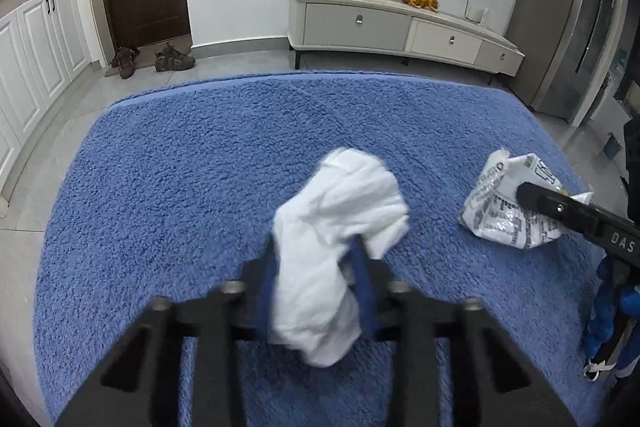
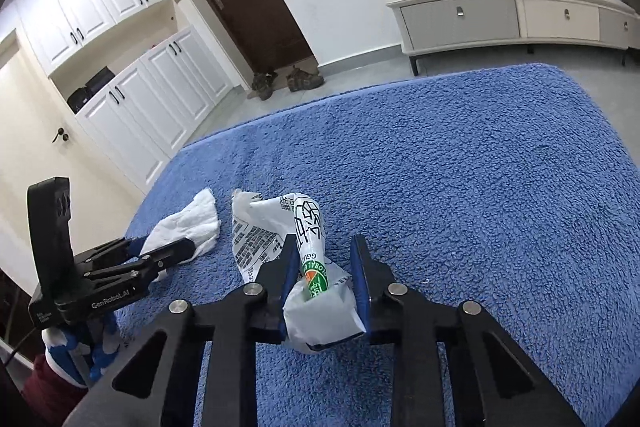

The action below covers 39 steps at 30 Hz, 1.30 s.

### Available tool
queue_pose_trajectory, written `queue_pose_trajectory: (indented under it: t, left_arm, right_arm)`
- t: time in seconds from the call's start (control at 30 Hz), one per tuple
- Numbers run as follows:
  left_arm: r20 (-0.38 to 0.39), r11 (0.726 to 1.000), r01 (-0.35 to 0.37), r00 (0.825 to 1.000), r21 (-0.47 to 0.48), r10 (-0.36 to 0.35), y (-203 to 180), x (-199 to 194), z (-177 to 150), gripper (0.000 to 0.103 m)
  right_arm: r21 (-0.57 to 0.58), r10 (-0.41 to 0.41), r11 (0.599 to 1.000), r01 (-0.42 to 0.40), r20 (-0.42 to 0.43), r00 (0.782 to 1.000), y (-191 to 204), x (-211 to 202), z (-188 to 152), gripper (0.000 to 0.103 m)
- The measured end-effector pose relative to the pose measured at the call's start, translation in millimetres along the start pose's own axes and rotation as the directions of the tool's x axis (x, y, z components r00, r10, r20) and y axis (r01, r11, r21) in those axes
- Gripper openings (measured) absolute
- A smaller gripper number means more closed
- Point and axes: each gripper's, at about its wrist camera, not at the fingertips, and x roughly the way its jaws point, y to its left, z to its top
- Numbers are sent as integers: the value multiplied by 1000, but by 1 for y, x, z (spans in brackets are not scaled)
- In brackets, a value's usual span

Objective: Collect trash
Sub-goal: 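Grasp the white cloth with the left tool while the right tool grasps the white plastic bag, then carry the cloth and plastic bag over the trash bin and open both tools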

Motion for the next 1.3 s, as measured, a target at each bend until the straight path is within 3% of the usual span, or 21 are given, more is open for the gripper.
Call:
queue_pose_trajectory:
  t: [0.13,0.53,0.97,1.3]
  left_arm:
    - [18,999,30,999,-21,-30,-3,-15,-10,13]
    - [114,1000,17,993,6,-17,-49,-111,-61,12]
    - [227,997,2,974,72,-19,-95,-208,-88,12]
    - [316,992,18,947,122,-56,-135,-268,-101,12]
  right_arm:
    - [-24,-11,1000,11,-5,1000,6,-10,-10,17]
    - [-30,20,999,-20,-6,1000,25,-92,-78,13]
    - [-89,-52,994,67,161,986,43,-242,-133,13]
    - [-54,-105,990,128,322,941,38,-344,-159,13]
